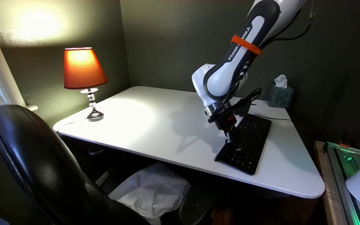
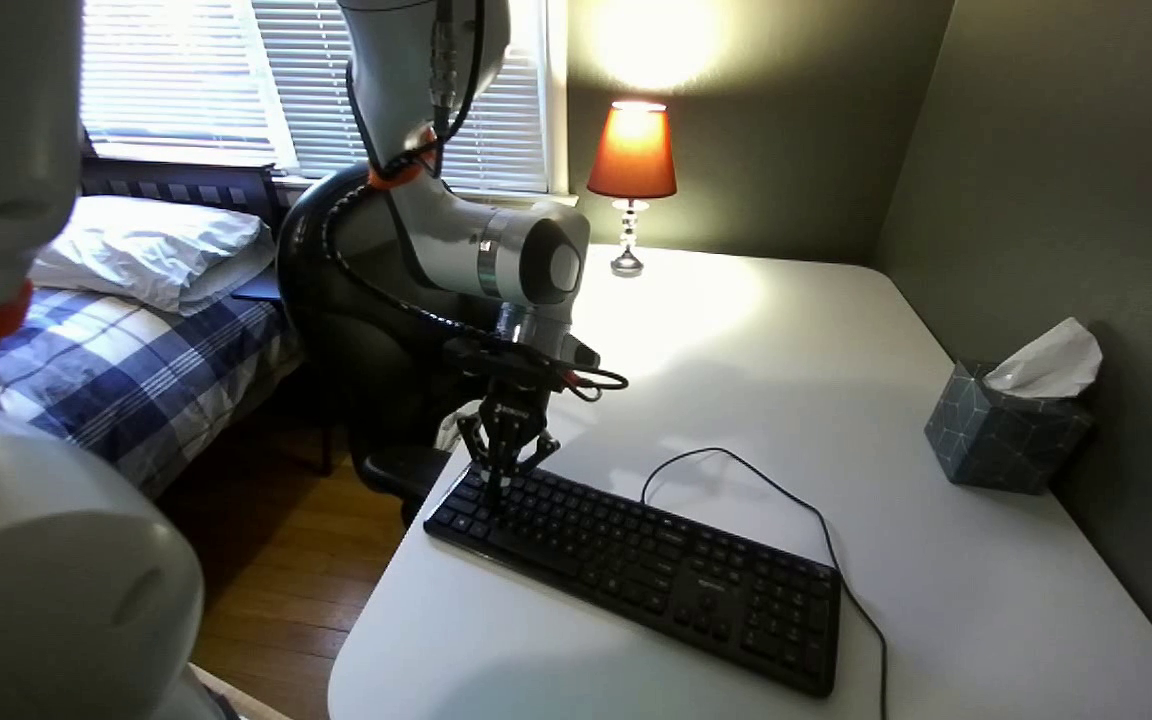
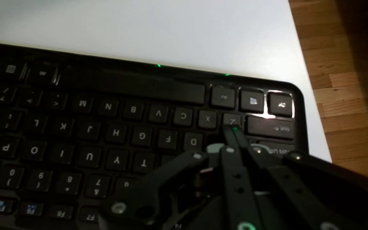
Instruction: Press a button on the keyboard
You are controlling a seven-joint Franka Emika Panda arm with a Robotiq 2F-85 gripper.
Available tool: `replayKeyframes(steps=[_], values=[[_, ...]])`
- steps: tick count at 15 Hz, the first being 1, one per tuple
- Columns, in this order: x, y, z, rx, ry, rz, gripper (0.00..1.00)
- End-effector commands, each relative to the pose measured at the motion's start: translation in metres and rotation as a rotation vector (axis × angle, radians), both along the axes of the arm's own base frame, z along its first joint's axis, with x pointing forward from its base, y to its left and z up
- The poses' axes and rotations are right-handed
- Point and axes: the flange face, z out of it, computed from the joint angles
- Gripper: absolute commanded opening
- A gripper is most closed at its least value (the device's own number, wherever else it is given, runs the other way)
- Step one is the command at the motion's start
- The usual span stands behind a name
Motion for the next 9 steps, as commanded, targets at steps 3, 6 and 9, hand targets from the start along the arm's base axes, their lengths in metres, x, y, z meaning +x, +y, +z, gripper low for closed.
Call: replayKeyframes(steps=[3,6,9], values=[[0.0033,-0.0008,-0.0081,0.019,0.029,-0.002,0.0],[0.0037,-0.0027,-0.0096,0.016,0.037,-0.012,0.0],[0.0045,-0.0047,-0.011,0.018,0.045,-0.018,0.0]])
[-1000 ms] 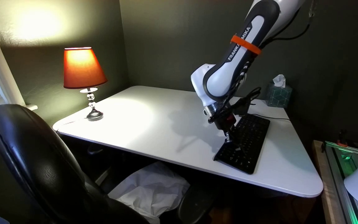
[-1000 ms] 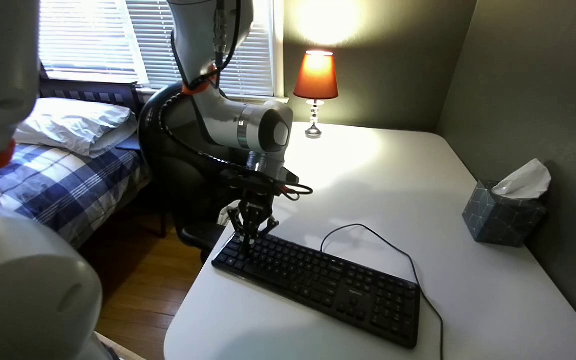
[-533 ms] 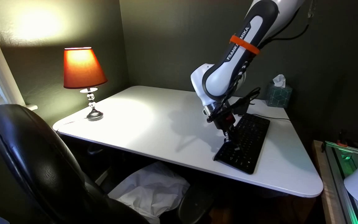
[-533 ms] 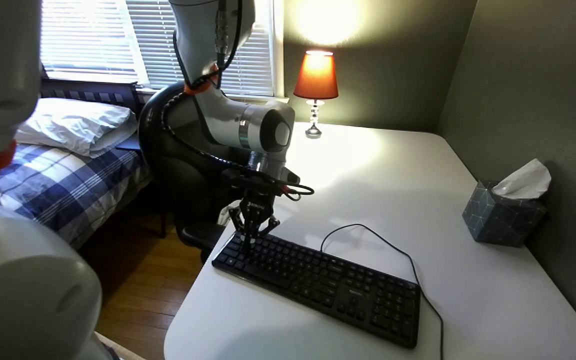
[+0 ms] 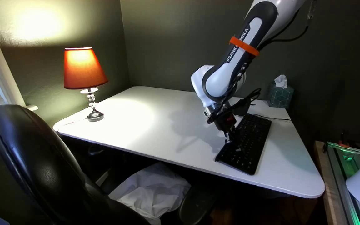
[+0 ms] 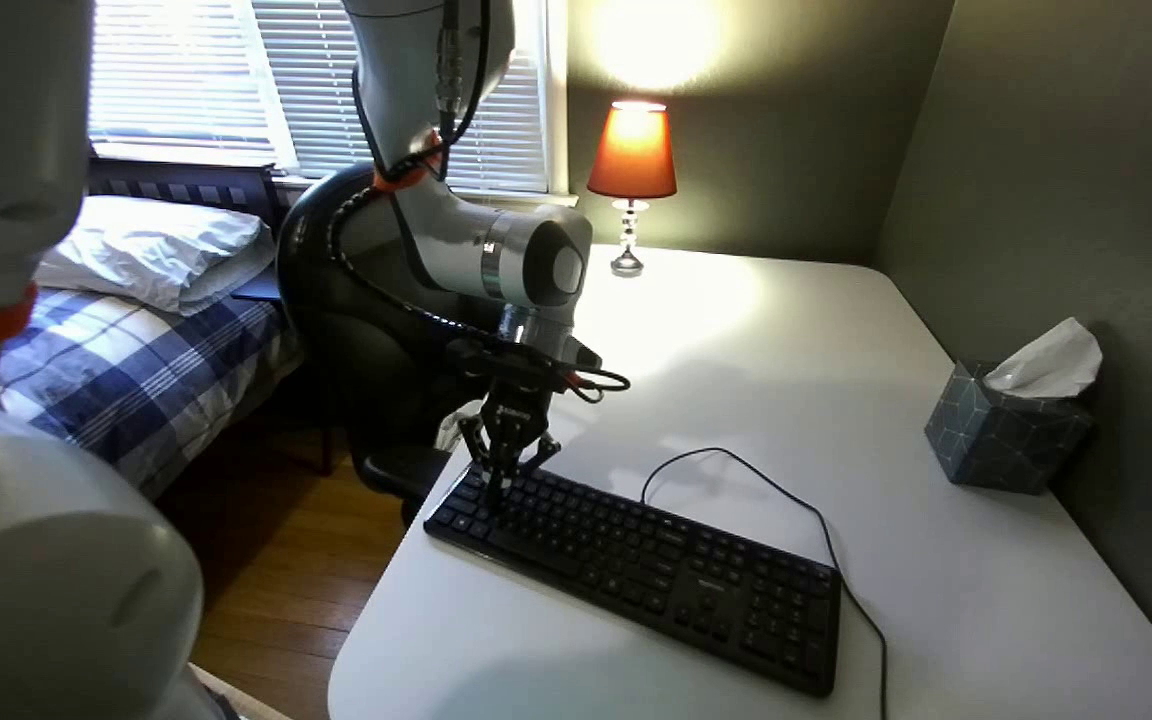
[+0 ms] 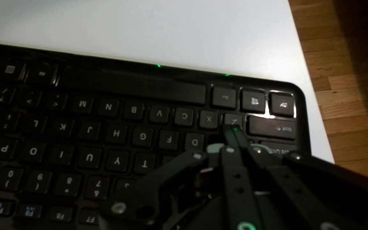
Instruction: Press a button on the keyboard
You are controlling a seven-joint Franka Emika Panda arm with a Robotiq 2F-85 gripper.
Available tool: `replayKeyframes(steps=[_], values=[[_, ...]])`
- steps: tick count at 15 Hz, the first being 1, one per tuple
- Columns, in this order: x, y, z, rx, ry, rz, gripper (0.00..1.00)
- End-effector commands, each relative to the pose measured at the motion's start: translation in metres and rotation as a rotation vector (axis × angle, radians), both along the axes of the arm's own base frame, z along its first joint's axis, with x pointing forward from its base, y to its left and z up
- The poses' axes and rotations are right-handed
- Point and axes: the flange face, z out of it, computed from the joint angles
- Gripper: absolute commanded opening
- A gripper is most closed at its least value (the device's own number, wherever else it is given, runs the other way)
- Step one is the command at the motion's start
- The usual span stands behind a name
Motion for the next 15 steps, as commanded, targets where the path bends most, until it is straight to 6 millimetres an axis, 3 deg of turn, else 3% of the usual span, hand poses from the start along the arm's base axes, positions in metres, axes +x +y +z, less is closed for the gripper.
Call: replayKeyframes(steps=[1,15], values=[[0.003,-0.004,-0.007,0.019,0.029,-0.018,0.0],[-0.003,-0.004,0.012,0.025,-0.013,-0.008,0.0]])
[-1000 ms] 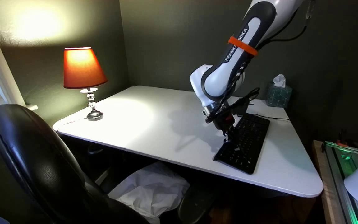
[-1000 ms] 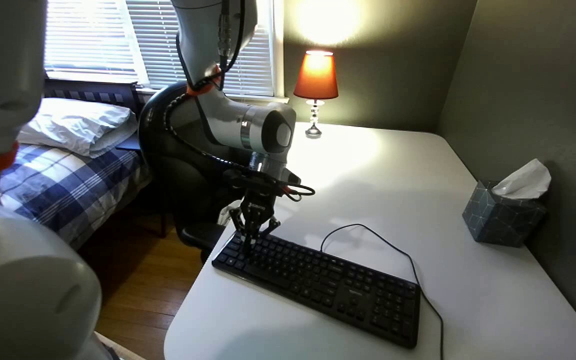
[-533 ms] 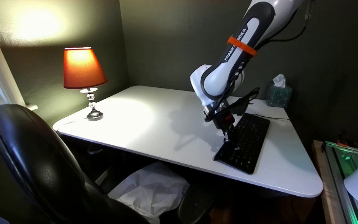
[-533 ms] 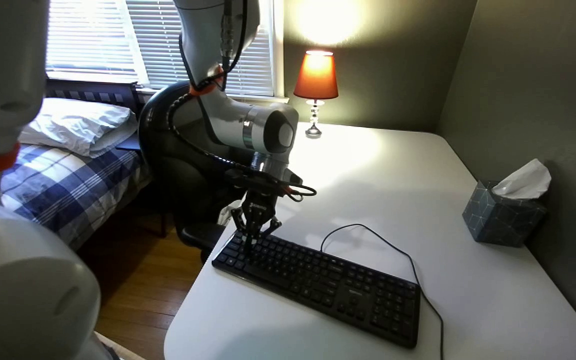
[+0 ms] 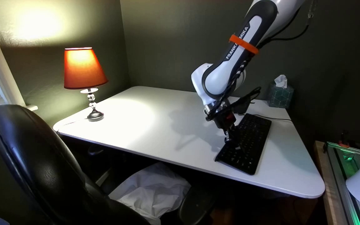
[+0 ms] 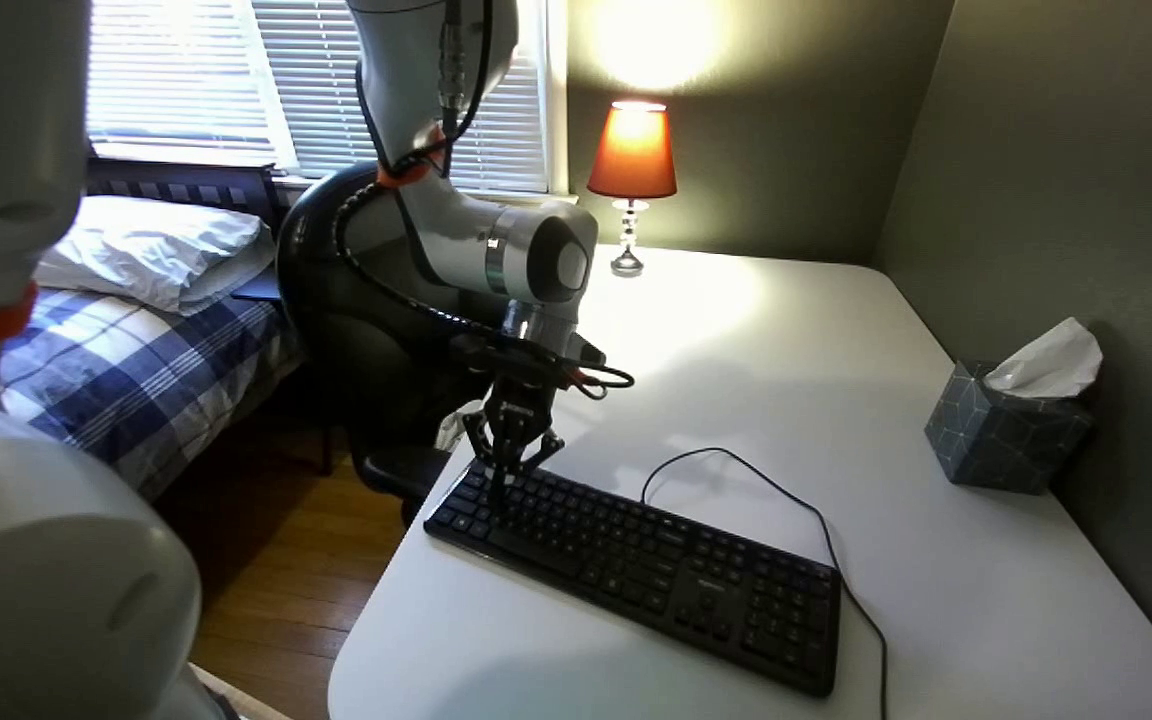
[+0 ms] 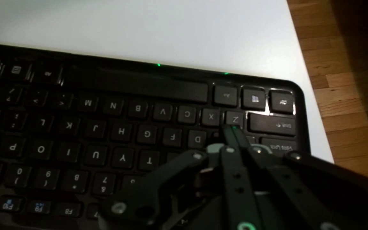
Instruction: Press a button on the keyboard
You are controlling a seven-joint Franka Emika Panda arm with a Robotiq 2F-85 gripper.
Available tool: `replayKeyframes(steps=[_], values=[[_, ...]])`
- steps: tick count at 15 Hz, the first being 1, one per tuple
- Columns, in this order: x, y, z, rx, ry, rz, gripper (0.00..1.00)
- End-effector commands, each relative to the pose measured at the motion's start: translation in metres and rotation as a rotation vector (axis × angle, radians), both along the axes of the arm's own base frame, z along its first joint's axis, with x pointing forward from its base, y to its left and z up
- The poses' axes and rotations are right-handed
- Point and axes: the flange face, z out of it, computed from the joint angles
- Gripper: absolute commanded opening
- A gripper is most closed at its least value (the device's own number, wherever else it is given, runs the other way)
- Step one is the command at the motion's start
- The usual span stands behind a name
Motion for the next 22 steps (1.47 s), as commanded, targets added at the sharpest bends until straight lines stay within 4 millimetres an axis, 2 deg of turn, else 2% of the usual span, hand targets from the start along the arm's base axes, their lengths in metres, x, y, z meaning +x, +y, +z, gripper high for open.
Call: replayKeyframes(steps=[1,5,22], values=[[-0.005,0.001,0.008,0.02,-0.008,0.004,0.0],[-0.003,0.001,0.008,0.018,0.001,0.007,0.0],[0.0,-0.005,-0.013,0.016,0.048,-0.005,0.0]])
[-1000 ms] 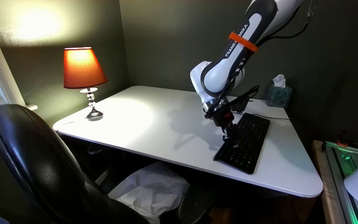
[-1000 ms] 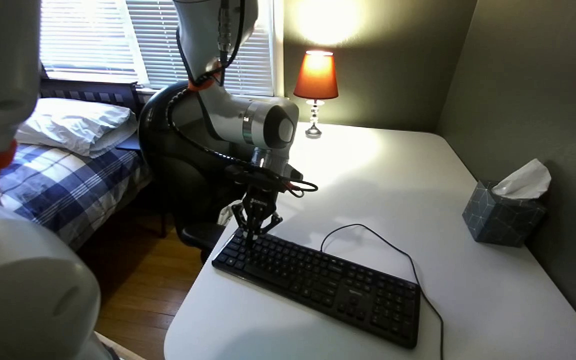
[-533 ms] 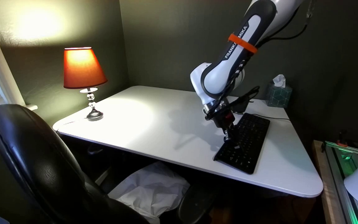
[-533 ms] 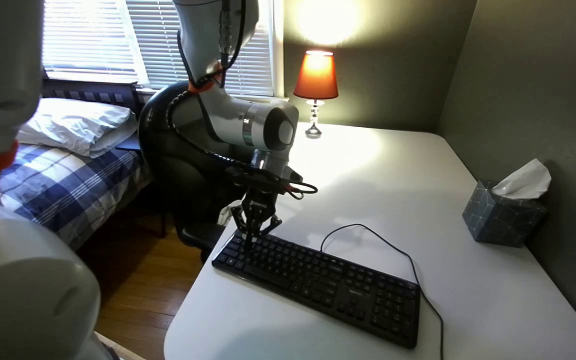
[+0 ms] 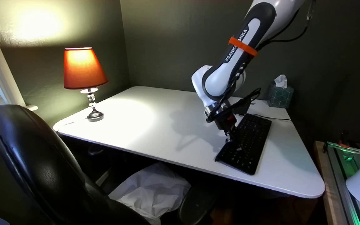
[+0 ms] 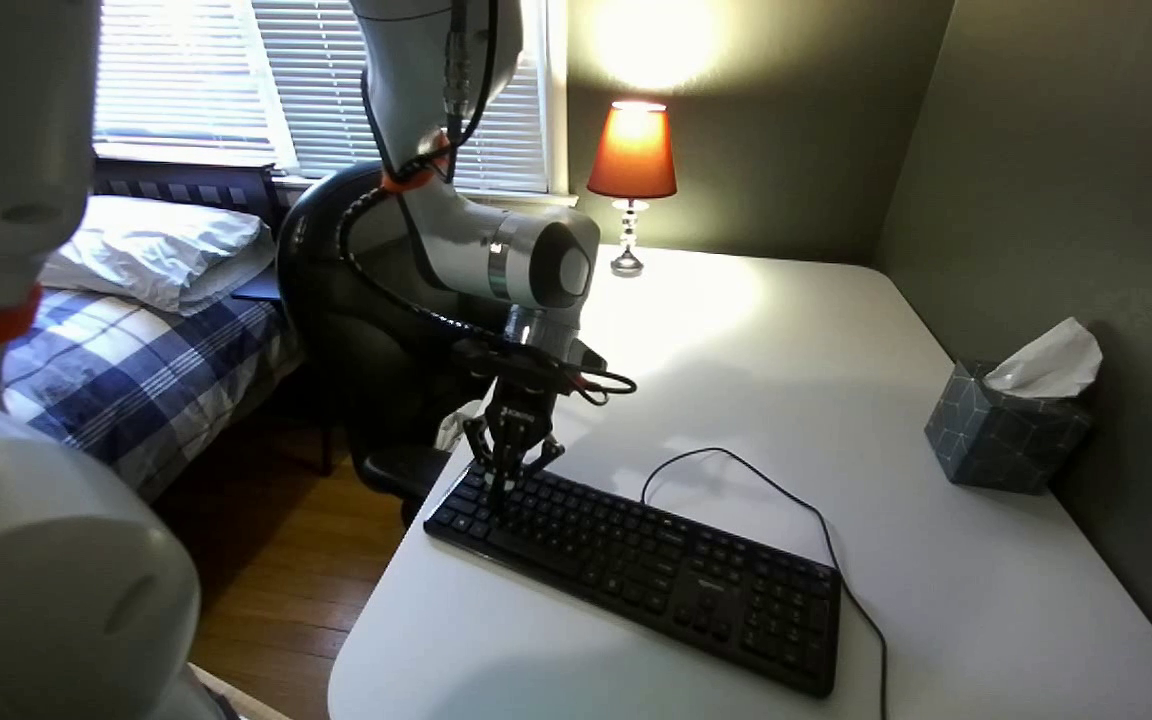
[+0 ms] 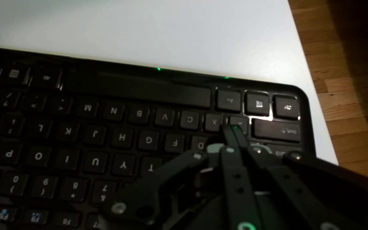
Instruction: Press a button on the keyboard
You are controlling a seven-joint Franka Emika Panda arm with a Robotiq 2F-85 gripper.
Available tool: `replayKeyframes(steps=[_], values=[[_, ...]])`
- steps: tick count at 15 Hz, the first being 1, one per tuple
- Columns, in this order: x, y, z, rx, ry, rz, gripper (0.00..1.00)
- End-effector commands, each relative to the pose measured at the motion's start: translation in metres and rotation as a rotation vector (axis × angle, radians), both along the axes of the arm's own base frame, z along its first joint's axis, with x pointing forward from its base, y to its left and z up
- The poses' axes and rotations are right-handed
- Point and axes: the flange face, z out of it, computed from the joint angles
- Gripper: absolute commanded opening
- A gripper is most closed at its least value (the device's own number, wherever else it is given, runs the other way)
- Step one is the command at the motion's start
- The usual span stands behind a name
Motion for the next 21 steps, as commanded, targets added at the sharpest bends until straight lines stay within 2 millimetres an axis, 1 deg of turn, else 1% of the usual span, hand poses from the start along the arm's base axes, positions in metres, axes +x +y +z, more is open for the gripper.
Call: replayKeyframes(steps=[1,6,14,15,16,19,20,21], values=[[0.003,-0.003,-0.007,0.011,0.03,-0.007,0.0],[0.001,-0.004,-0.001,0.015,0.02,-0.006,0.0],[-0.008,-0.001,0.026,0.005,-0.038,0.002,0.0],[-0.008,-0.001,0.029,0.001,-0.044,-0.002,0.26],[-0.009,-0.001,0.033,0.0,-0.058,0.001,0.27],[-0.01,-0.001,0.045,0.001,-0.096,-0.007,0.47],[-0.011,0.0,0.05,0.002,-0.108,-0.006,0.56],[-0.011,0.0,0.054,0.002,-0.123,-0.004,0.62]])
